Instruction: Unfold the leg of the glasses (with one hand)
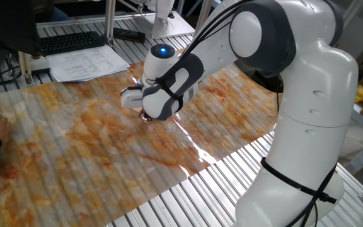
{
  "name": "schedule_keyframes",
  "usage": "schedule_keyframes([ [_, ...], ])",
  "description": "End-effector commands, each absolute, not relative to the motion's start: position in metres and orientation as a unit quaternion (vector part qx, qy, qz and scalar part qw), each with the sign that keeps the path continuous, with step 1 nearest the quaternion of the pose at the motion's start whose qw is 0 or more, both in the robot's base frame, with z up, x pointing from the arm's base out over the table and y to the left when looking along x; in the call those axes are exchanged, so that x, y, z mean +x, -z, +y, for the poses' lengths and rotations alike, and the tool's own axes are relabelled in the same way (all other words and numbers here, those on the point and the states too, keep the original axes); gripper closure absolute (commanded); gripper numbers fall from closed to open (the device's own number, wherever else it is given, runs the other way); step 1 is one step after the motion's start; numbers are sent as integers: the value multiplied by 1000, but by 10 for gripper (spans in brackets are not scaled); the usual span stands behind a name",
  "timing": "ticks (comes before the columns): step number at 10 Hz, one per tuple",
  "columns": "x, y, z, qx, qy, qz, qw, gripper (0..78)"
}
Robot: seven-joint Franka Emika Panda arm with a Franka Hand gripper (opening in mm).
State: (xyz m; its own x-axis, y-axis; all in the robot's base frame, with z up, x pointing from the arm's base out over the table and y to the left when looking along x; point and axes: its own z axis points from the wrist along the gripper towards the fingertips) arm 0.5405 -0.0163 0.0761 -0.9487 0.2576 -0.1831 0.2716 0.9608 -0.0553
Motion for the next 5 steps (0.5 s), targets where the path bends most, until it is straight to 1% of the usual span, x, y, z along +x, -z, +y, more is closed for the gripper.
schedule_keyframes([
  [1, 541, -90, -17, 138, 42, 987, 74, 764],
  [2, 540, -94, -17, 137, 43, 987, 70, 764],
  [3, 540, -106, -17, 132, 45, 989, 57, 764],
  [5, 539, -114, -18, 131, 47, 989, 50, 764],
])
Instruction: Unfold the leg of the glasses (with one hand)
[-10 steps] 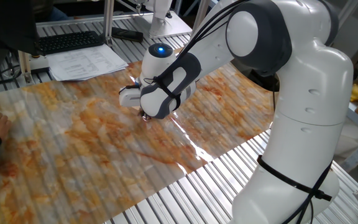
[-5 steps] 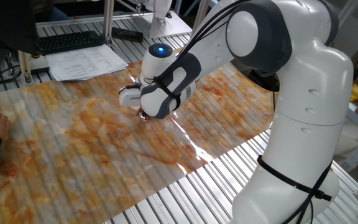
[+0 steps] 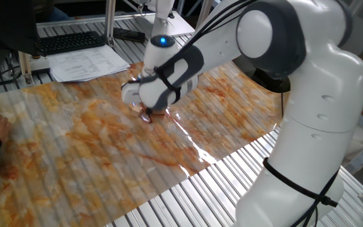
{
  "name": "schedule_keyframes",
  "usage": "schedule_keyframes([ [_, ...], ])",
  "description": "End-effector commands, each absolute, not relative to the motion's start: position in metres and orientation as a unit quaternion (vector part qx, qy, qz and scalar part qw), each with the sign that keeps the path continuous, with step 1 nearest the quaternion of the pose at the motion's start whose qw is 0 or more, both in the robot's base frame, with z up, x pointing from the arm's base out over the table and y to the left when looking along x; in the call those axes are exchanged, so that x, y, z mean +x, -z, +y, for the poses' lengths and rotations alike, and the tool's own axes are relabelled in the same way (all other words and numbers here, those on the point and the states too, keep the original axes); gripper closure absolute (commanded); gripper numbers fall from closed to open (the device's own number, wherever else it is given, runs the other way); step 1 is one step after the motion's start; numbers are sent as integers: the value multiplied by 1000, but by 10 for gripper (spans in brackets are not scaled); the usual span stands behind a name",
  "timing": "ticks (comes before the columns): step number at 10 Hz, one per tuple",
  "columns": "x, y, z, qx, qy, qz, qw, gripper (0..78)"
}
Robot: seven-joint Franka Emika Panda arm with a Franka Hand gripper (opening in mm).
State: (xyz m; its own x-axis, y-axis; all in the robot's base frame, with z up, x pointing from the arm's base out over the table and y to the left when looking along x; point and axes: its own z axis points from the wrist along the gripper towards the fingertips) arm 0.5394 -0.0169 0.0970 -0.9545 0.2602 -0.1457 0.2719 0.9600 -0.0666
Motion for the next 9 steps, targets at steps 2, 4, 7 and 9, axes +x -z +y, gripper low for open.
schedule_keyframes([
  [2, 539, -128, -20, 128, 50, 990, 35, 764],
  [4, 537, -141, -23, 121, 54, 991, 15, 764],
  [7, 534, -155, -27, 112, 60, 992, -11, 764],
  [9, 533, -160, -28, 107, 63, 992, -30, 764],
])
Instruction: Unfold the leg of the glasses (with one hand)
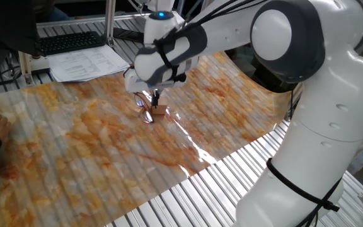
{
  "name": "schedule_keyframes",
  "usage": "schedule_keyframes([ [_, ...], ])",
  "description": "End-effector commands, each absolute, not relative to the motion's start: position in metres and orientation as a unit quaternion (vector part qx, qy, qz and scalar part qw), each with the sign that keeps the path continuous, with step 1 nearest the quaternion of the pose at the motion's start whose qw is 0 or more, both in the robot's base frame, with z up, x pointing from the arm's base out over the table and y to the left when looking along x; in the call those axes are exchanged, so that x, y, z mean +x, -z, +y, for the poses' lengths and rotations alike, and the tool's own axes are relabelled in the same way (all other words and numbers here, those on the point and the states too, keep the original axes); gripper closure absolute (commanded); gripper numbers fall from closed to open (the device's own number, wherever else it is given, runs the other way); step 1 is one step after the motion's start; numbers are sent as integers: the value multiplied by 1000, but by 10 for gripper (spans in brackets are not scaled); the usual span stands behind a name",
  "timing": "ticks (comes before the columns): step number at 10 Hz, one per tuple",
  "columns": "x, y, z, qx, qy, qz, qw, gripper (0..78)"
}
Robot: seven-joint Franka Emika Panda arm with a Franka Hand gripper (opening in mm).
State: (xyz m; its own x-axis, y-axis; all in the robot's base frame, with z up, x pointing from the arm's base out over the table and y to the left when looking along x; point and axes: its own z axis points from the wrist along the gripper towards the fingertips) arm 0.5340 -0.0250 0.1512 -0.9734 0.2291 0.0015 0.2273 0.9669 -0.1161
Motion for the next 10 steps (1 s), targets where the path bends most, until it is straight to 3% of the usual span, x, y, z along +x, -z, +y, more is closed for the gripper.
schedule_keyframes([
  [1, 532, -162, -29, -105, -64, -992, 37, 764],
  [10, 518, -188, -9, -55, -97, -988, 103, 764],
])
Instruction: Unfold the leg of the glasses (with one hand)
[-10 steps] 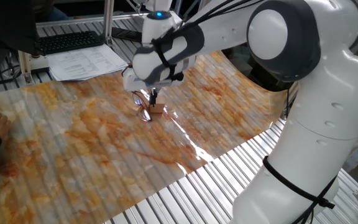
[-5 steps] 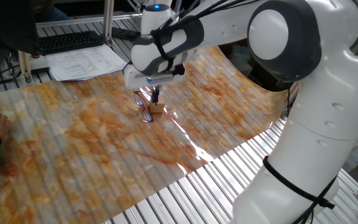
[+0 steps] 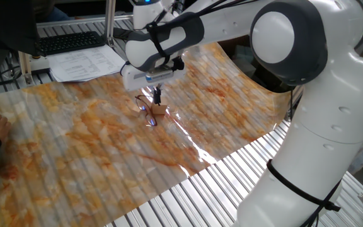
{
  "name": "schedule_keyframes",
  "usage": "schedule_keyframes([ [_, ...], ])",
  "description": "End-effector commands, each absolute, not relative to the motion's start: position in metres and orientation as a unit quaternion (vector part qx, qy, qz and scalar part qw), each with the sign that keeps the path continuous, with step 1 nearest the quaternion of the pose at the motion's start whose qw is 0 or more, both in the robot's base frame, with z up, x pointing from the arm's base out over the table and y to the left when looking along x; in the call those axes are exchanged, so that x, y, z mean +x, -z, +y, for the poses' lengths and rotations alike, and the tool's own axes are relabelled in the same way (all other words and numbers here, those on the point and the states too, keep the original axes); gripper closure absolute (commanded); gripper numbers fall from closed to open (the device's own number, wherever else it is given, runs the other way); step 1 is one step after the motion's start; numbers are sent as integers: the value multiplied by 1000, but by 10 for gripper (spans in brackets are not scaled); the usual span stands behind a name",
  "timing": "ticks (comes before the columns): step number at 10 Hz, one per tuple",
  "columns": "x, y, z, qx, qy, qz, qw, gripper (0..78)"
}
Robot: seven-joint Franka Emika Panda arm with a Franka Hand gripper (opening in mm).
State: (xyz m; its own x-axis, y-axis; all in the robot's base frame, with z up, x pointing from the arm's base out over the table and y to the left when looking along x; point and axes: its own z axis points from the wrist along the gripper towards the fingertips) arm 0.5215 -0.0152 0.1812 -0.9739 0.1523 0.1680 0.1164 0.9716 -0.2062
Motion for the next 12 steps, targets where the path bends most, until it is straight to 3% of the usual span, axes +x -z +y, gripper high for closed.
schedule_keyframes([
  [1, 516, -190, -6, -50, -98, -988, 107, 764],
  [12, 509, -190, 8, 2, -102, -986, 132, 764],
])
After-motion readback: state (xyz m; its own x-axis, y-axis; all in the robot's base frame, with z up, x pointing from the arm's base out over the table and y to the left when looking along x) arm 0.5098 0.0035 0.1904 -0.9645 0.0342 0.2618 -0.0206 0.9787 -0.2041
